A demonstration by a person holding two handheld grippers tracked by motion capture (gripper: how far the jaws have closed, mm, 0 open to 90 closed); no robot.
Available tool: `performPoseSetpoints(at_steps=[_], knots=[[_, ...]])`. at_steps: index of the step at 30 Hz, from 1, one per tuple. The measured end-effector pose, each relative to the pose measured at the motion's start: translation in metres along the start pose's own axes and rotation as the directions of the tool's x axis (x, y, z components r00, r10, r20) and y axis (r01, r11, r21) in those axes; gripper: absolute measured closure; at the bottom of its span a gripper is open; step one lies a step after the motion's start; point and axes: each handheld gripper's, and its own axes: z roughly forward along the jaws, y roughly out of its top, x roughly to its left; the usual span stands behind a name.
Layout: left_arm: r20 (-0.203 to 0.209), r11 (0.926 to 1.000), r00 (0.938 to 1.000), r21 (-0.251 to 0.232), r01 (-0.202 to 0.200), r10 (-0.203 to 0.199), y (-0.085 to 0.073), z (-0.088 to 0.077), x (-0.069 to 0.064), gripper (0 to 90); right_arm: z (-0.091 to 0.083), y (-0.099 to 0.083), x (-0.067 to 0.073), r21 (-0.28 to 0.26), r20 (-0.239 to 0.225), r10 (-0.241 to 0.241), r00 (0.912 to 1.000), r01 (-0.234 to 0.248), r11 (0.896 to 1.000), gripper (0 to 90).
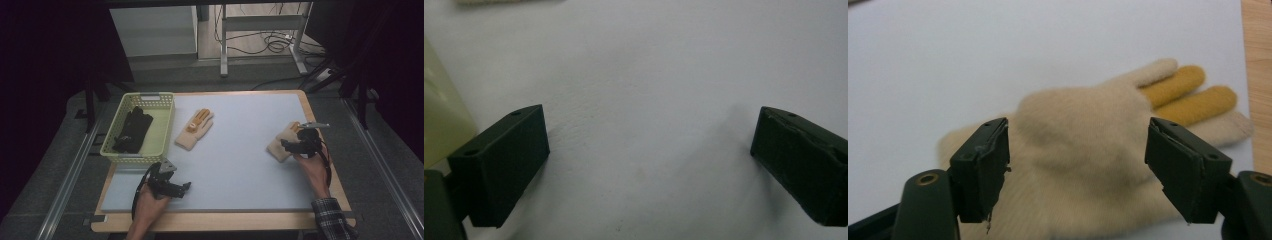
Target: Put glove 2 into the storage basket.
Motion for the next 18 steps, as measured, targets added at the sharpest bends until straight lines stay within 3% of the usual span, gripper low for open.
performPoseSetpoints(at_steps=[6,7,8,10,13,18], knots=[[0.000,1.0000,1.0000,0.002,-0.003,0.003,0.000,0.000,0.000,2.3,0.025,0.000,-0.003,0.030,0.021,-0.022,0.9996,0.021,0.999,25.9],[0.000,1.0000,1.0000,0.002,-0.003,0.003,0.000,0.000,0.000,2.3,0.029,-0.002,-0.003,0.031,0.010,-0.023,0.9997,0.022,0.999,35.3],[0.000,1.0000,1.0000,0.002,-0.003,0.003,0.000,0.000,0.000,2.3,0.029,-0.002,-0.003,0.031,0.010,-0.023,0.9997,0.022,0.999,35.3],[0.000,1.0000,1.0000,0.002,-0.003,0.003,0.000,0.000,0.000,2.4,0.030,-0.003,-0.003,0.032,-0.016,-0.009,0.9998,0.010,0.999,45.0],[0.000,1.0000,1.0000,0.002,-0.003,0.003,0.000,0.000,0.000,2.3,0.026,-0.003,0.000,0.045,-0.013,-0.024,0.9996,0.024,0.999,55.3],[0.000,1.0000,1.0000,0.000,0.000,0.000,0.000,0.000,0.000,2.4,0.013,0.002,0.008,0.029,-0.039,-0.062,0.9974,0.063,0.998,56.9]])
